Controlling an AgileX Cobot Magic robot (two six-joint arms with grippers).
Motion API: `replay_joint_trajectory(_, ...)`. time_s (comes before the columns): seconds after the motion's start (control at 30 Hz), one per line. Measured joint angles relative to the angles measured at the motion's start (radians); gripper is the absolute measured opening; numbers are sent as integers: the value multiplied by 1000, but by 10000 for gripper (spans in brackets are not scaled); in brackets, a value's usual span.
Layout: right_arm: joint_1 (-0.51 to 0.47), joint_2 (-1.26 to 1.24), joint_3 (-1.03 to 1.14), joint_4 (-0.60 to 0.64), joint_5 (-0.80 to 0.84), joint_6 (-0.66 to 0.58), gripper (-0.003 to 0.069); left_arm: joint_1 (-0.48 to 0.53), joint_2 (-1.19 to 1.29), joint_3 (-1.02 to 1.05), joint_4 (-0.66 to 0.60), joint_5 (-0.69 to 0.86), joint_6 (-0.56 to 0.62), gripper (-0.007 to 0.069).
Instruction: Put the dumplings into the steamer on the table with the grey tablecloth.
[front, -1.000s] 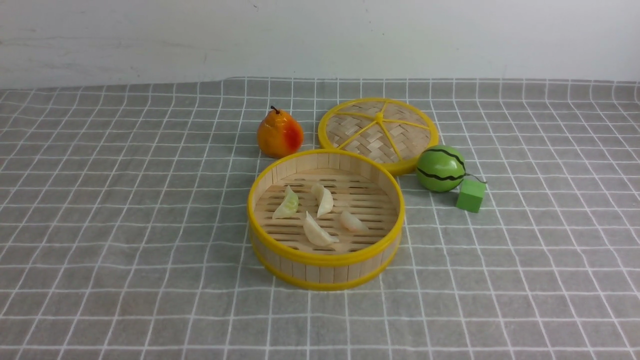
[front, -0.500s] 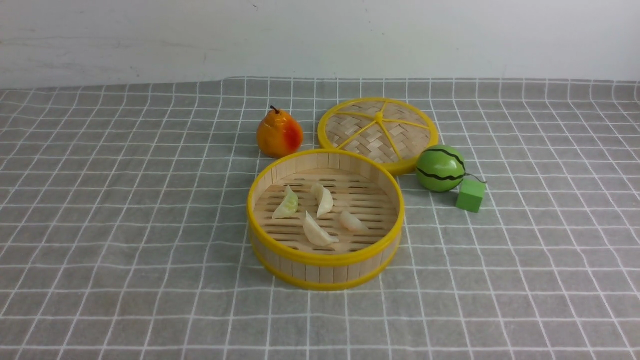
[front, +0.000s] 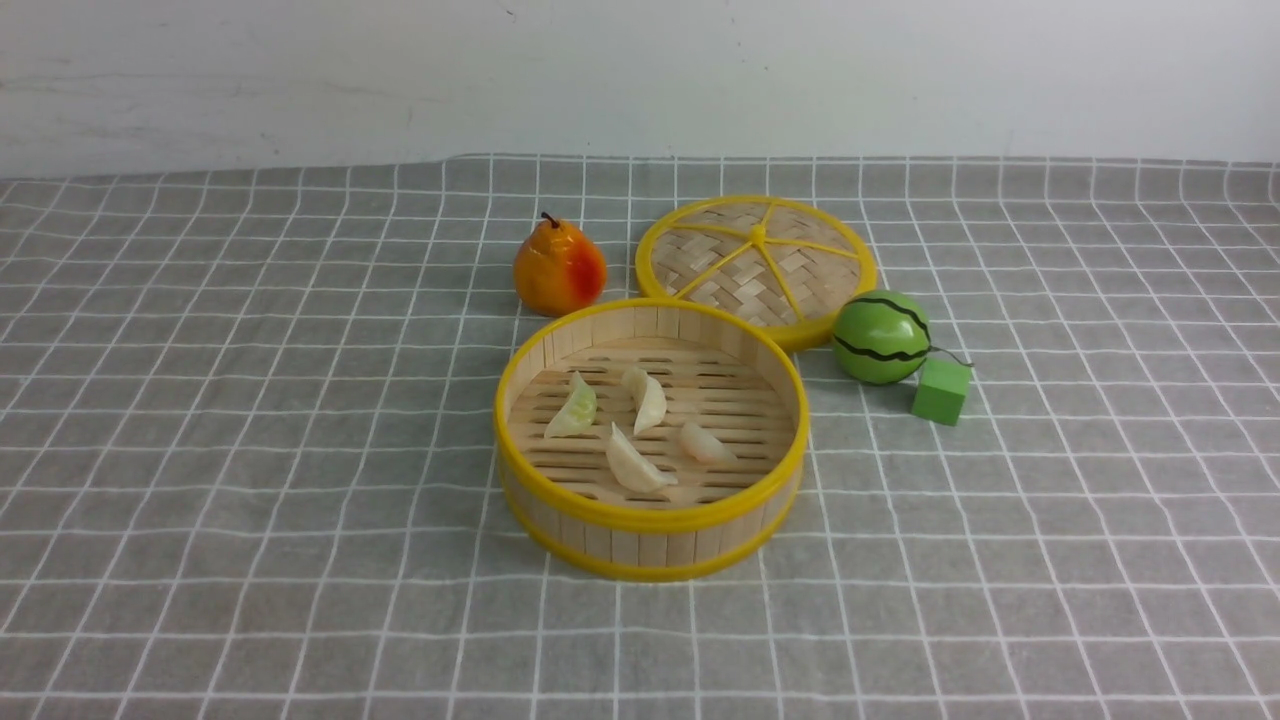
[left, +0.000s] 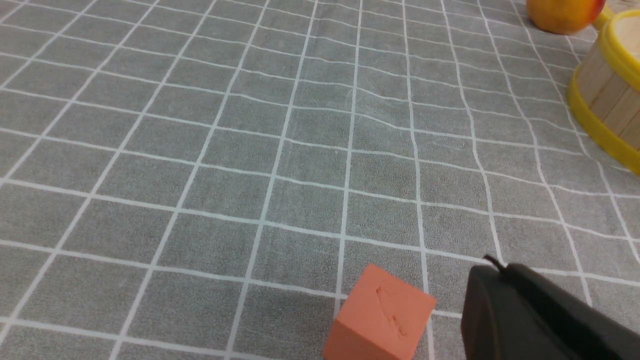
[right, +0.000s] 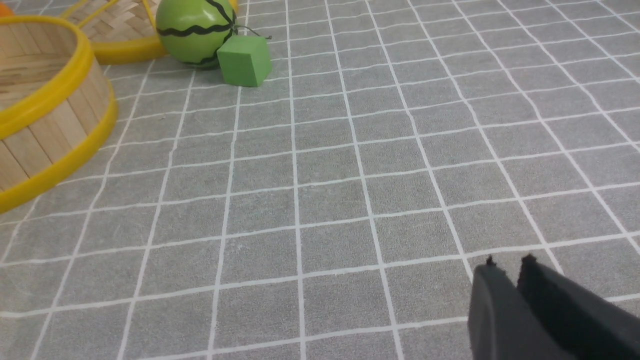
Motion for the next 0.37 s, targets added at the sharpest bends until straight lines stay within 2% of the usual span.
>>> replay_joint_trajectory(0.37, 0, 0, 0, 0, 0, 0, 83, 0, 0, 0, 0, 0, 0, -7)
